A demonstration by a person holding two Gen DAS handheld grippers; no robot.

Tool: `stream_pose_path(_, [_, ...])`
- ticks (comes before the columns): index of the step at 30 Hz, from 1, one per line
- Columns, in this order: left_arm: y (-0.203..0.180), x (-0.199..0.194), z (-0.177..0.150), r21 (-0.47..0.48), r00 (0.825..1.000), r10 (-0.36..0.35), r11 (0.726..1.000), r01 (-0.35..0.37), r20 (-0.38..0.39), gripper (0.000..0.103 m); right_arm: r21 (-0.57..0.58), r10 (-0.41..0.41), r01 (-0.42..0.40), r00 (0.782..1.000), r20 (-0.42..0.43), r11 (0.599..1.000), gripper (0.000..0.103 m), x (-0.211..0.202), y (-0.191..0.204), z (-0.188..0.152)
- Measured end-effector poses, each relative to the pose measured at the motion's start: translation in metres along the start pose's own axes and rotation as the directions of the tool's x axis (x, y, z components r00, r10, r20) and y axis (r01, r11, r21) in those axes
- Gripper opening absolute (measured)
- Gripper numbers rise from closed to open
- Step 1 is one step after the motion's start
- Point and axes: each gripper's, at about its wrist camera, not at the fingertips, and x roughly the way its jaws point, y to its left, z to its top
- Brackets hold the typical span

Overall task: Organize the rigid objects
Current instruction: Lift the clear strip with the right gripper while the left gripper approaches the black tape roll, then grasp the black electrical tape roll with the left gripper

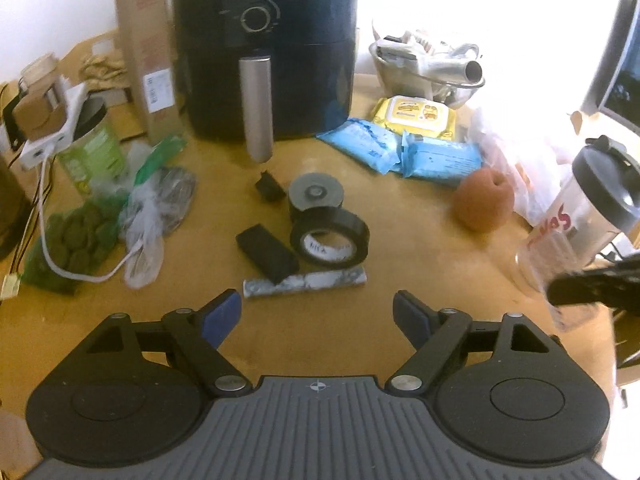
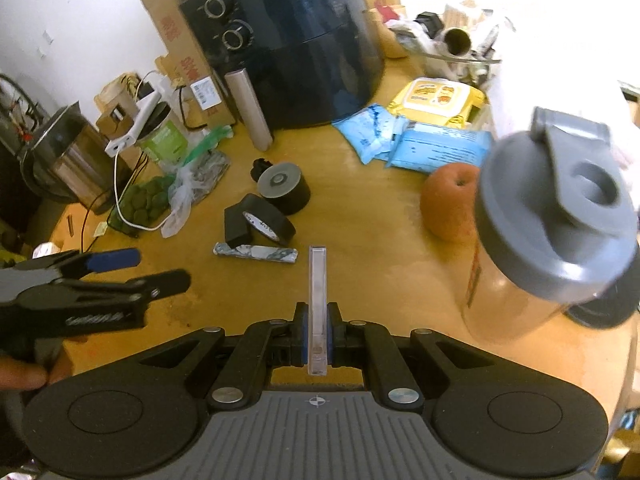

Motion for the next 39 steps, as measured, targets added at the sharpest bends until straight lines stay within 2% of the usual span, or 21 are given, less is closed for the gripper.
stream_pose_path(13, [-0.009,0.061,0.021,0.077,0.999,-0.024,0.997,0.026,-0.032,0.084,0.101,-0.004,0.001,0.999,0.034,0.995,0.011,-0.020,-0.018,-0.016])
stream_pose_path(25, [-0.020,0.109,0.032,0.159,0.998,-0.006,0.987,0.015,-0.057,0.083,0.170,-0.041,0.031,0.998,0.054,0.985,0.011,-0.031,-0.031,-0.028])
stream_pose_path(26, [-0.020,0.111,0.032,0.162,0.998,-0.005,0.987,0.014,-0.055,0.081,0.177,-0.043,0.033,0.997,0.056,0.984,0.011,-0.032,-0.032,-0.029])
stream_pose_path(27, [-0.020,0.113,0.033,0.163,0.998,-0.014,0.986,0.023,-0.057,0.073,0.183,-0.045,0.034,0.997,0.058,0.983,0.011,-0.033,-0.033,-0.030])
stream_pose_path(30, [-0.022,0.114,0.037,0.169,0.997,-0.011,0.985,0.023,-0.074,0.073,0.190,-0.051,0.039,0.997,0.062,0.981,0.011,-0.036,-0.037,-0.033])
stream_pose_path(39, [-0.025,0.092,0.042,0.147,0.998,-0.039,0.988,0.045,-0.043,0.073,0.187,-0.046,0.034,0.997,0.062,0.982,0.011,-0.037,-0.038,-0.033])
